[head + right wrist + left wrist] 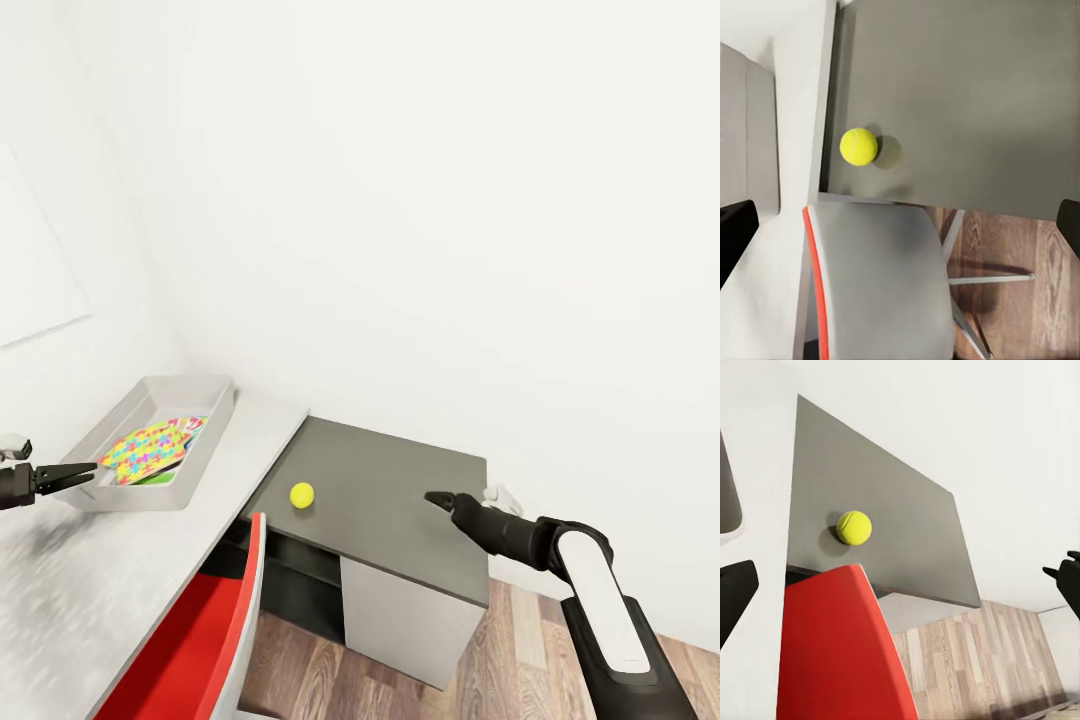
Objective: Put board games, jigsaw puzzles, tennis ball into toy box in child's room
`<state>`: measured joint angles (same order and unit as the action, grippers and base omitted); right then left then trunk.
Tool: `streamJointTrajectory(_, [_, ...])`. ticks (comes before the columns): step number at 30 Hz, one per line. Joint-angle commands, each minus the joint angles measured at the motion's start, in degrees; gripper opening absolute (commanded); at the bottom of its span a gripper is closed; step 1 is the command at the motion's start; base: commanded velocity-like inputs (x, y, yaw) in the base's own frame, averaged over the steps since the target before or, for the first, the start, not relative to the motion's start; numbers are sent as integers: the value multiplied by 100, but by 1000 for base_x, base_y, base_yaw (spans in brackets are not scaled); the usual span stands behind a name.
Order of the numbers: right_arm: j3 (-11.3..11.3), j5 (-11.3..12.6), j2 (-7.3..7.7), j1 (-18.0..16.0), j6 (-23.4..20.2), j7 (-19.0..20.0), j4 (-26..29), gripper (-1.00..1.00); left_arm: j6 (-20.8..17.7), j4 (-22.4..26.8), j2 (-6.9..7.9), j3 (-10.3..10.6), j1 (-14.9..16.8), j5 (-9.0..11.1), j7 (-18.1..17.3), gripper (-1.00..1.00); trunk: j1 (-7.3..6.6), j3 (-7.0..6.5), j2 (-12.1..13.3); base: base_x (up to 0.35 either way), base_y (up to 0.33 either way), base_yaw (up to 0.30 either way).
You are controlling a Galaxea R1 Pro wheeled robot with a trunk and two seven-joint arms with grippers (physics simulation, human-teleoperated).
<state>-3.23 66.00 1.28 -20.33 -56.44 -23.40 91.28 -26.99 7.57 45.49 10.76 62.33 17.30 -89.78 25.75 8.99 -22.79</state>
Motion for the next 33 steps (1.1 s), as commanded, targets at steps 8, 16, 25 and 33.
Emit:
streamJointTrajectory(8, [-2, 54, 6, -6, 57, -54, -59, 100, -61, -1, 2, 49, 7, 37, -22, 100, 4, 13, -13, 0, 0, -1])
streamJointTrajectory(16, [-1, 47, 6, -4, 113, -58, -166, 100, -61, -1, -3, 49, 7, 37, -22, 100, 4, 13, -13, 0, 0, 0])
streamJointTrajectory(25, [-6, 35, -1, -6, 127, -68, -175, 100, -61, -1, -5, 49, 7, 37, -22, 100, 4, 2, -13, 0, 0, 0])
streamJointTrajectory(33, [5, 35, -6, -6, 125, -69, -164, 100, -61, -1, -12, 49, 7, 37, -22, 100, 4, -63, -13, 0, 0, 0])
